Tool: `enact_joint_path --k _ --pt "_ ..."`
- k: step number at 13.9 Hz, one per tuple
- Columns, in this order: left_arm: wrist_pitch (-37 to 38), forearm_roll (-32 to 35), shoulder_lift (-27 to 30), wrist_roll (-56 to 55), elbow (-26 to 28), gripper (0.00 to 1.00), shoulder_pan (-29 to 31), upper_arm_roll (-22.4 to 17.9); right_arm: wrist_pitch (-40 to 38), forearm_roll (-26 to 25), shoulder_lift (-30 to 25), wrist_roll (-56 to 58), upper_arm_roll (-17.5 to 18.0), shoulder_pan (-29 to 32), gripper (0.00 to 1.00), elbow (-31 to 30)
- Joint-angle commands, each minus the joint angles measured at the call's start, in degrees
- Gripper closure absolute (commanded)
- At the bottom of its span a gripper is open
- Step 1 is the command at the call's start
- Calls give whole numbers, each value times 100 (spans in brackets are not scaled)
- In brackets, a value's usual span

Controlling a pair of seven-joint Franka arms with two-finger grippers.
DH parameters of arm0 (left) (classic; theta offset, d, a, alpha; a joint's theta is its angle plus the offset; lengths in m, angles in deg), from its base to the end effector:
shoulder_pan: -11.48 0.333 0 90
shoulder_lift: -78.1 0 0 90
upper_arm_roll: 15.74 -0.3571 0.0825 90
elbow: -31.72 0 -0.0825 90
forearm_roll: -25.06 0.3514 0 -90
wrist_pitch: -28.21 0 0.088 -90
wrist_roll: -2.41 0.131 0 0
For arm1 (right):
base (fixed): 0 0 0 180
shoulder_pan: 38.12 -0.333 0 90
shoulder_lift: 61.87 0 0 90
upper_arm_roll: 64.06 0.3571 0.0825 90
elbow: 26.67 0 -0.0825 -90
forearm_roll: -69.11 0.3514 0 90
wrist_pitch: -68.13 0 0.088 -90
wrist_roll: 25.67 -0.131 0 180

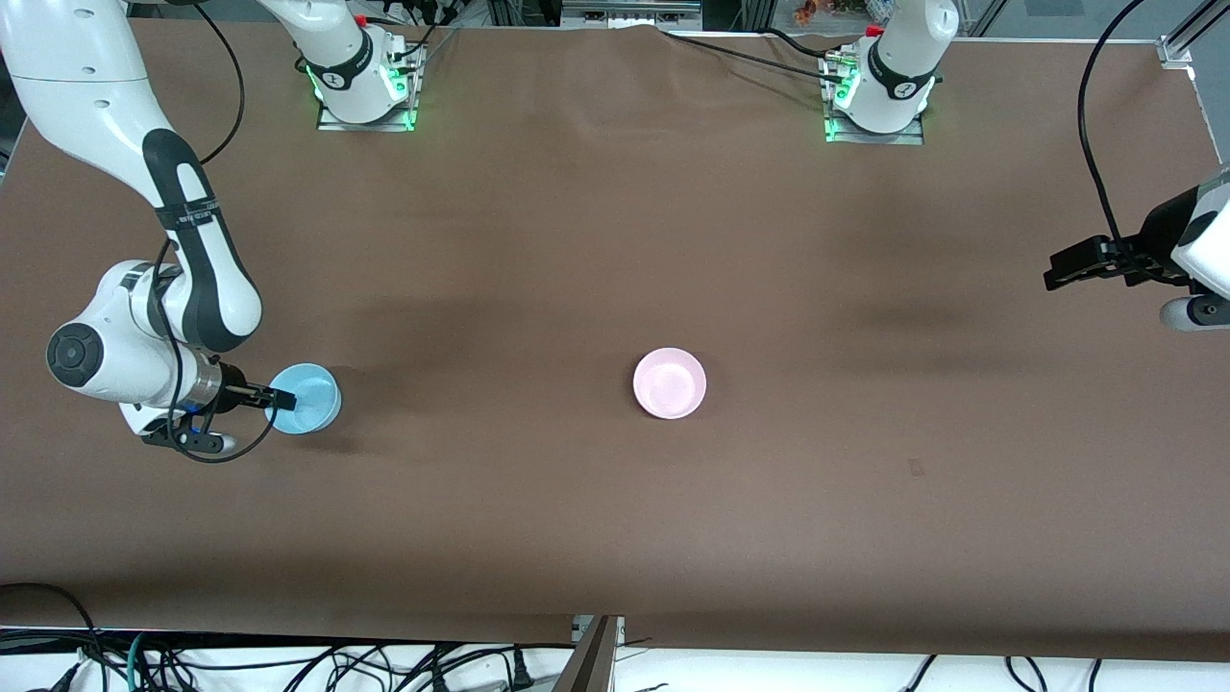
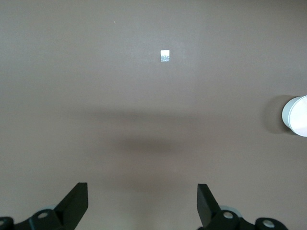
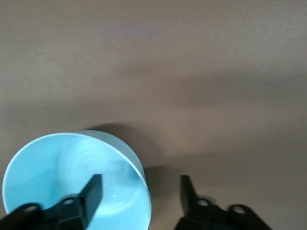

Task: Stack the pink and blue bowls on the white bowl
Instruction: 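Lower the right gripper onto the blue bowl rim and grasp it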

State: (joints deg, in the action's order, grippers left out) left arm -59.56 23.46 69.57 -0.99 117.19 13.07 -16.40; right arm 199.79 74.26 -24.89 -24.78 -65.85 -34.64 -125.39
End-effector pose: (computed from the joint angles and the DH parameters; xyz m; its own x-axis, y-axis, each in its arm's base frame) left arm 0.5639 0.0179 0.5920 0.9892 0.0972 -0.1099 0.0999 -0.9948 0.0197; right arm 0.6616 -0.0551 0.2381 0.9889 -0.1306 -0.0703 -0.1340 -0.9900 -0.0451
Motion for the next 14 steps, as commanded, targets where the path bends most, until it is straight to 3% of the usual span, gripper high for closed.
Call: enact_joint_path --k 1,5,10,14 --pt "129 160 -69 -47 -188 0 -2 22 106 12 -69 104 11 30 52 -138" --pt "137 160 -69 -47 -188 0 -1 22 88 13 -77 104 11 30 100 -130" --pt "137 160 -69 -47 -188 0 -1 22 1 4 -217 70 11 -5 100 -33" --pt "137 160 -69 -47 -188 0 -1 22 -1235 4 -437 -377 46 -356 100 676"
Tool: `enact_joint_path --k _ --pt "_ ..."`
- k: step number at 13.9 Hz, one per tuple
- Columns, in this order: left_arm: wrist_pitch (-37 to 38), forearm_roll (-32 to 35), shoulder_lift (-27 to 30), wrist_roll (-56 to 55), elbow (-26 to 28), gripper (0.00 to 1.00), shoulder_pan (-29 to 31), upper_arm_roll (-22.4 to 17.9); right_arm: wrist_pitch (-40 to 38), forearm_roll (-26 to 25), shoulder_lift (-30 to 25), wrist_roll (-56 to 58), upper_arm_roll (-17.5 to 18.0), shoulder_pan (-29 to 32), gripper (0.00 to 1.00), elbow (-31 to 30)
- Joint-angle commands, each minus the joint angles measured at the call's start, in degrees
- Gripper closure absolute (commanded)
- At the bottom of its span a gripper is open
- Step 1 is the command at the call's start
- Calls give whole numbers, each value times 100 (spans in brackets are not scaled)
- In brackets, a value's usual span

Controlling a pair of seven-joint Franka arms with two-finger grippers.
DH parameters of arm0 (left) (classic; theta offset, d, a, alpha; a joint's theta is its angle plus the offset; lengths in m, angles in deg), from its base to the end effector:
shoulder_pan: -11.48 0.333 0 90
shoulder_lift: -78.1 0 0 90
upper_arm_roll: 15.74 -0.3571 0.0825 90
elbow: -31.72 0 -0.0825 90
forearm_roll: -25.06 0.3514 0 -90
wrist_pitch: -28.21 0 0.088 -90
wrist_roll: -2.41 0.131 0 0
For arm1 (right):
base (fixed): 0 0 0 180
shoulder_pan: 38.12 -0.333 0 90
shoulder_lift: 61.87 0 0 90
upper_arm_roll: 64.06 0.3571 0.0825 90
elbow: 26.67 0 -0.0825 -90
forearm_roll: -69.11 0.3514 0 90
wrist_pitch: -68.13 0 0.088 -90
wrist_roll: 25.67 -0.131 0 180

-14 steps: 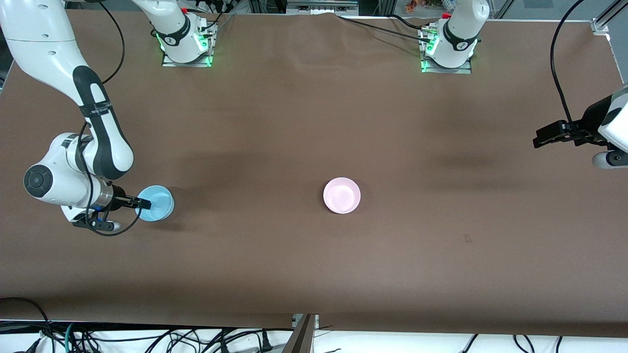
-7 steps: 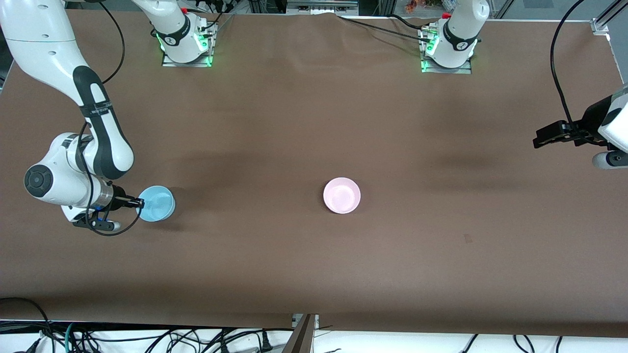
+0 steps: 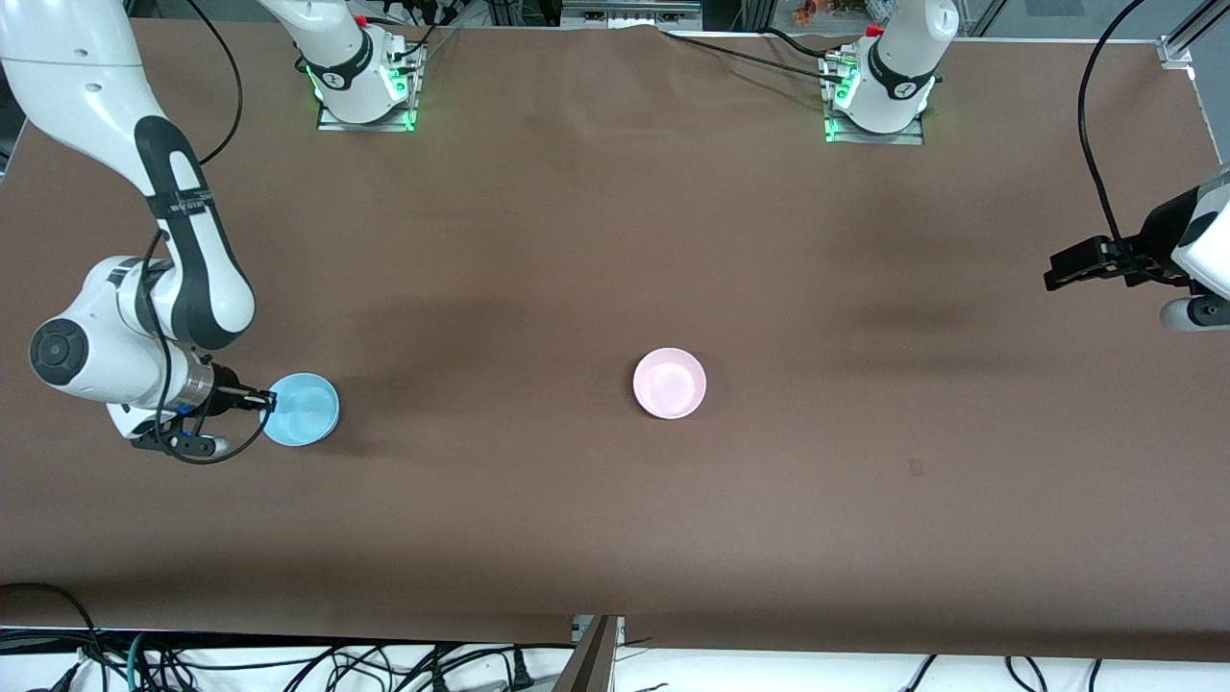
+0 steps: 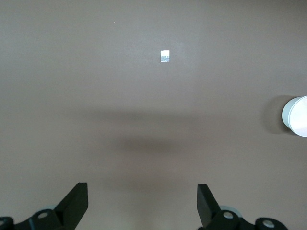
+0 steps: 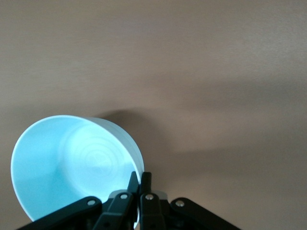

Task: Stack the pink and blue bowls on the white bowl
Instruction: 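Lower the right gripper onto the blue bowl rim and grasp it, then lift and carry the blue bowl with the right gripper to the pink bowl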

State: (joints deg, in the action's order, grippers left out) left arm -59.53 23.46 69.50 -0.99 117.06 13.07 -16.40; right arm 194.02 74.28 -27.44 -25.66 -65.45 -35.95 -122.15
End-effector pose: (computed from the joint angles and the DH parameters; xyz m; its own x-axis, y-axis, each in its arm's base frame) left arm 0.5643 0.0179 0.5922 0.9892 0.0972 -0.1093 0.0999 -0.9948 0.0197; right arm 0.6703 -0.0346 0.2821 0.9913 -0.1112 -0.0711 -0.1152 -0.9918 -0.0555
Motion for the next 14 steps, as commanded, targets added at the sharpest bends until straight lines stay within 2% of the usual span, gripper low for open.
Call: enact_joint_path --k 1,3,5,10,14 --pt "134 160 -62 -46 -176 0 -1 22 -967 -7 -182 -569 7 -373 100 599" --pt "134 160 -62 -46 -176 0 -1 22 -1477 -77 -182 -1193 7 -760 100 1074" --pt "134 160 -62 -46 -176 0 -1 22 -1611 -113 -191 -1869 7 -1234 100 1321" --pt "134 160 -62 -46 -176 0 -1 22 -1436 -69 -60 -4021 25 -2499 100 1497" --pt "134 160 -62 -46 -176 0 -1 22 -1102 -25 55 -4912 25 -3133 100 1498"
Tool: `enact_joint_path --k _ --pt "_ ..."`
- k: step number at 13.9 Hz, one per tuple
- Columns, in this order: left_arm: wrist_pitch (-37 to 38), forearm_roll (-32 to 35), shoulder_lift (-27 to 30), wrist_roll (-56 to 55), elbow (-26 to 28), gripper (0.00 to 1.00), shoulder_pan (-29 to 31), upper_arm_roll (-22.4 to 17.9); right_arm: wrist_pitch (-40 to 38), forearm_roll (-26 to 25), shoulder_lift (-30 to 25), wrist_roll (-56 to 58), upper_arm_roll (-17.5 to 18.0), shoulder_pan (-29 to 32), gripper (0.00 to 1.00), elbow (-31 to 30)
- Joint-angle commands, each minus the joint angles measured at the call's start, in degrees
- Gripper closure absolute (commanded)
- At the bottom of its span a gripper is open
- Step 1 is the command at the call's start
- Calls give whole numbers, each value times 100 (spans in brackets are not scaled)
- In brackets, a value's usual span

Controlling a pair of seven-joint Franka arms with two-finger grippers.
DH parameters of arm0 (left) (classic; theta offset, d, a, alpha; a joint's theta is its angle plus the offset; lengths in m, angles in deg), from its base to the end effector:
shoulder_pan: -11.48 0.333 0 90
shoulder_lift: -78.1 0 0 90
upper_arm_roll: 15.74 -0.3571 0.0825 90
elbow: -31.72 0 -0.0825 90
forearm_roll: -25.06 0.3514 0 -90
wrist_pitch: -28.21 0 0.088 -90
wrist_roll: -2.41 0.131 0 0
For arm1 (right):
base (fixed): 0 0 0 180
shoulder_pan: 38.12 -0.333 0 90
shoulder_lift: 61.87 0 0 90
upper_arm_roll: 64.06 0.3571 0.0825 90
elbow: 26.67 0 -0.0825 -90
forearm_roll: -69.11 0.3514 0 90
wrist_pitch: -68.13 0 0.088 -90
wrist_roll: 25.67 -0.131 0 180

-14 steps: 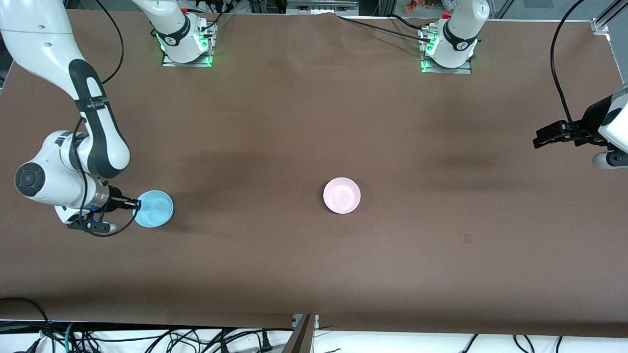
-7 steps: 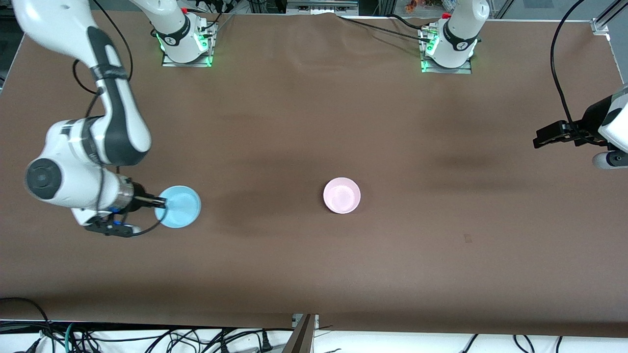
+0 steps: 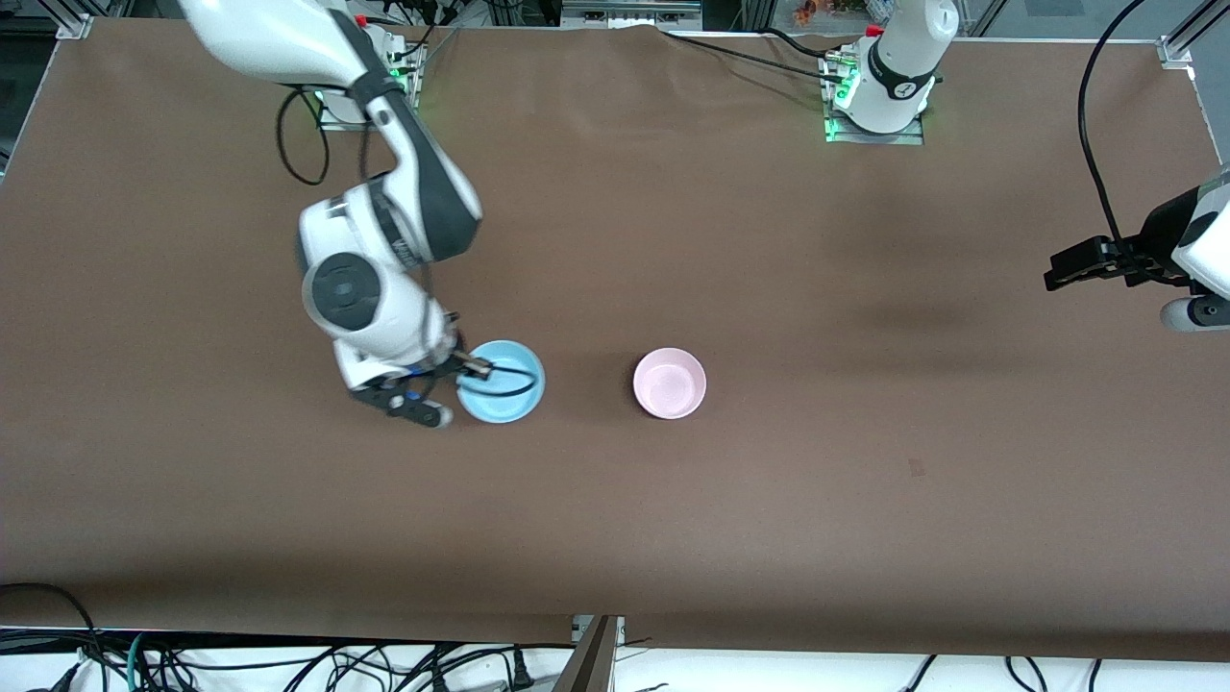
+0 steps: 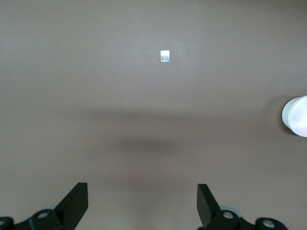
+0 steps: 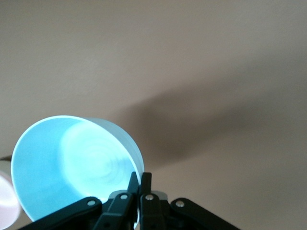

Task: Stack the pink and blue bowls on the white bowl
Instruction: 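Lift and carry the blue bowl with the right gripper to the pink bowl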

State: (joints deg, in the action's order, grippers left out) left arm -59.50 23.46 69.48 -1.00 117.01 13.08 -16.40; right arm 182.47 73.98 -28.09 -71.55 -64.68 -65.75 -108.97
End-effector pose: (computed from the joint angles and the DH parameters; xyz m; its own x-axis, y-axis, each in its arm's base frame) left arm 0.5644 0.0180 0.5924 0.9892 0.0975 -0.1093 0.1002 -0.9948 0.0197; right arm 0.6225 0.3269 0.3702 0.9324 -0.3540 -0.0723 -0.3566 -0.9339 -0.0263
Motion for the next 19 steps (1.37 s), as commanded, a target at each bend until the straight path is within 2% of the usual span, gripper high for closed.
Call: enact_joint_path --k 1,4,6,10,14,19 --pt "132 160 -61 -46 -171 0 -2 22 289 23 163 -586 -53 -286 100 179" --pt "123 160 -61 -46 -171 0 -2 22 1525 5 452 -1501 -53 -691 100 197" --pt "132 160 -61 -46 -171 0 -2 22 2030 5 663 -1722 -44 -875 100 258" --pt "132 160 -61 -46 -171 0 -11 22 2084 14 1095 -1951 -44 -1244 100 820" --pt "132 160 -61 -46 -171 0 -19 22 2084 14 1192 -1934 -9 -1517 100 900" --pt "132 160 -61 -46 -171 0 -11 31 2084 -3 1622 -1942 62 -1667 100 1111"
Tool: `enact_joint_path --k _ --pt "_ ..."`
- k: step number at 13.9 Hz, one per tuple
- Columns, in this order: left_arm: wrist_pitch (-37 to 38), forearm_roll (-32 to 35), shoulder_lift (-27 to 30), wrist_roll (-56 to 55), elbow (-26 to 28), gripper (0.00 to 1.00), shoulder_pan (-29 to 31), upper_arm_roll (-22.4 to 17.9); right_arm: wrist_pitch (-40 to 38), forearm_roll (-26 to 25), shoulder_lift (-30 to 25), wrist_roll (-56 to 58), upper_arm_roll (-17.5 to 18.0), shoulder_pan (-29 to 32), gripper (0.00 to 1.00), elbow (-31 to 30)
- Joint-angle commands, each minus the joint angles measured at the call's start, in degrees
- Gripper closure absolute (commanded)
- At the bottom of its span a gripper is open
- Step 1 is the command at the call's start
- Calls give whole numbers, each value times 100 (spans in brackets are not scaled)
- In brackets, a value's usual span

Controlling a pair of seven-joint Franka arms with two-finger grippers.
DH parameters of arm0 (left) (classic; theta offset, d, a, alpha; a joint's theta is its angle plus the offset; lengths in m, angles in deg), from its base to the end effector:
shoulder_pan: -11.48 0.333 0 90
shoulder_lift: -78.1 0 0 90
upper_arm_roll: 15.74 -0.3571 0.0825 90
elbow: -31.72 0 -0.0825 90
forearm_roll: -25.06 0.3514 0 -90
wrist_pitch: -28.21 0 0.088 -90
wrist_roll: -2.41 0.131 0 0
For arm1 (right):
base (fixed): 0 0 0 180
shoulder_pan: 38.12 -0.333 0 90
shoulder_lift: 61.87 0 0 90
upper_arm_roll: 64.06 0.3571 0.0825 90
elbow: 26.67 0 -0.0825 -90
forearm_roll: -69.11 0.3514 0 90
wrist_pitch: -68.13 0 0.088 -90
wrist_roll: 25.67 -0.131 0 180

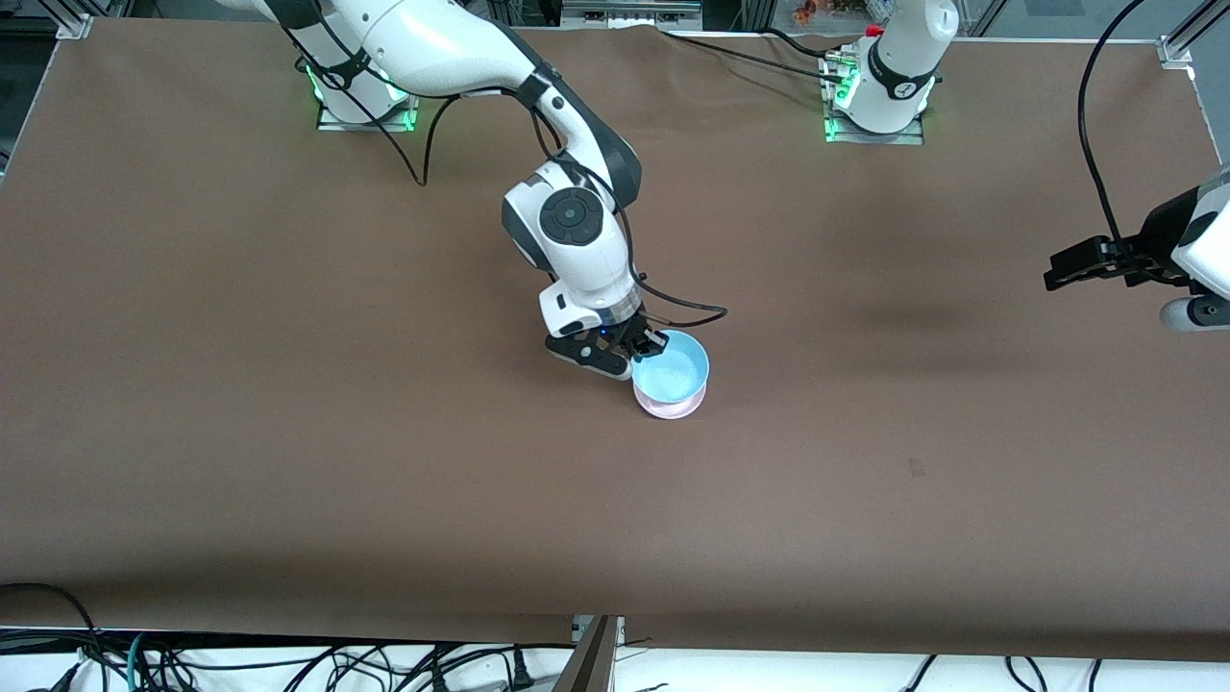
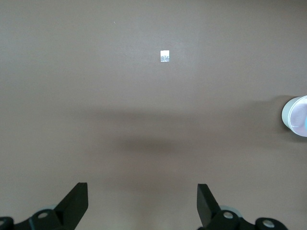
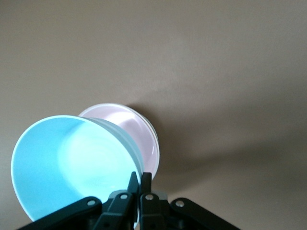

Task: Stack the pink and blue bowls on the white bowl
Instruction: 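Lower the blue bowl into the pink bowl and open the right gripper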

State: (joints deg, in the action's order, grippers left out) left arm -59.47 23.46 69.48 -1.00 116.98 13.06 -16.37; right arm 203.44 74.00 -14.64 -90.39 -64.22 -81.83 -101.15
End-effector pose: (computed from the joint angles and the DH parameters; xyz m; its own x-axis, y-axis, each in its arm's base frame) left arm 0.5643 0.0175 0.5925 0.9893 0.0966 -0.1093 0.0993 -0.9949 0.0197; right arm 0.5609 0.5375 0.2939 0.9099 -0.4132 0.0358 -0.3934 -0.8872 -0.2408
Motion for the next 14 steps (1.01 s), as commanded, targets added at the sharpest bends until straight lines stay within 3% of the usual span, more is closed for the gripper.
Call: enact_joint_path --k 1,13,14 --pt "120 152 -60 -46 -167 0 -9 19 -4 3 295 -41 16 -50 100 329" --pt "128 151 -60 -46 -167 0 0 27 320 -6 550 91 -11 73 100 364" --pt "128 151 -60 -46 -167 0 0 19 364 -6 567 91 -11 73 91 364"
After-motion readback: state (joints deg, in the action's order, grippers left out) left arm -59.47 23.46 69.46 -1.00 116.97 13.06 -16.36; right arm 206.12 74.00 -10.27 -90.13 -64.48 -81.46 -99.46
